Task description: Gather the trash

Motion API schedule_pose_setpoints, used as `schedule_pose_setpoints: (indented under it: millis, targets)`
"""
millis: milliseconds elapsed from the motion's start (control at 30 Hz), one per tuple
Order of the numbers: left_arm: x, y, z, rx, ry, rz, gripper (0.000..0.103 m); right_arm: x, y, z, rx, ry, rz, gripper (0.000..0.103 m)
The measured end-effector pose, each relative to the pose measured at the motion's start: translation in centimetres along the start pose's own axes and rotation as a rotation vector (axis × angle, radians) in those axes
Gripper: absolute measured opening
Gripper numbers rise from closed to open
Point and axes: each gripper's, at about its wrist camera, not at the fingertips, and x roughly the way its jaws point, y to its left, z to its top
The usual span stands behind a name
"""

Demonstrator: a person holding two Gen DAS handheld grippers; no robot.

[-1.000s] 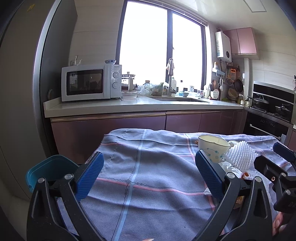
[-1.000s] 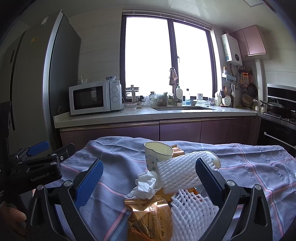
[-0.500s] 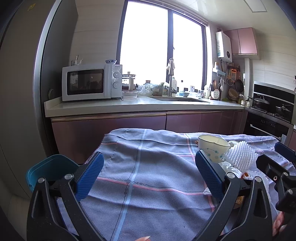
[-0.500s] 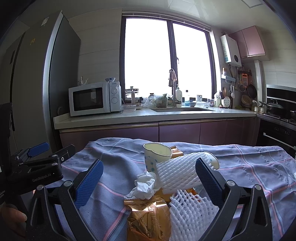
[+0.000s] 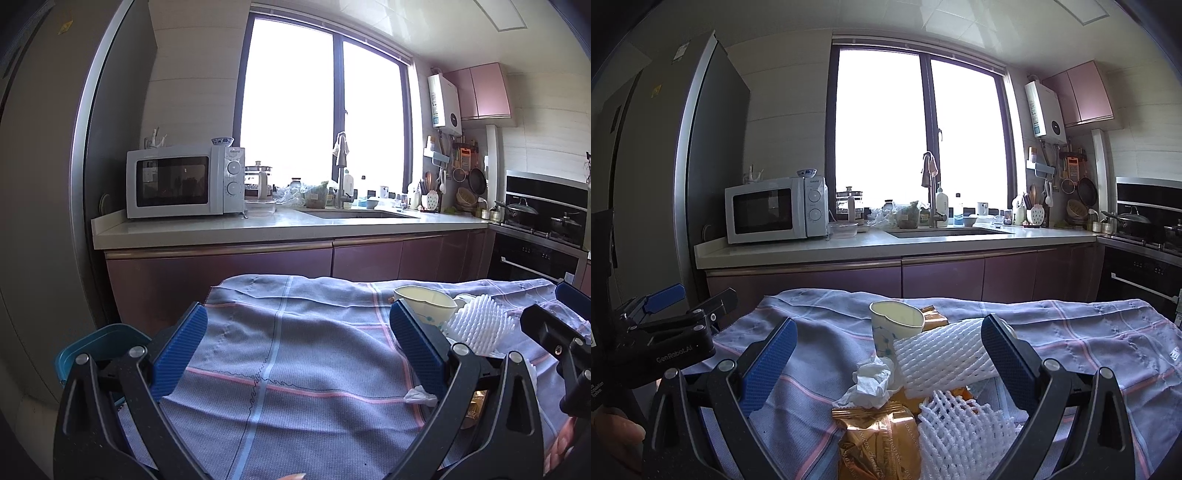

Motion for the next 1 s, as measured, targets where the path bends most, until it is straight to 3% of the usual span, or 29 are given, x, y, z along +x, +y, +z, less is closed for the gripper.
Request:
schedule_pose_setpoints:
  millis: [300,1000]
  targets:
    - [-0.9,-0.3,0.8,0.0,-0.031,-0.008,0.097,-0.3,-0.3,0.2,-0.004,-0.009,-0.013,0.096]
    - [-0.9,-0.3,0.6,-0.002,0.006,-0.013,0.097,-0.4,-0.1,0.0,-0.006,0.001,-0.009,0.096]
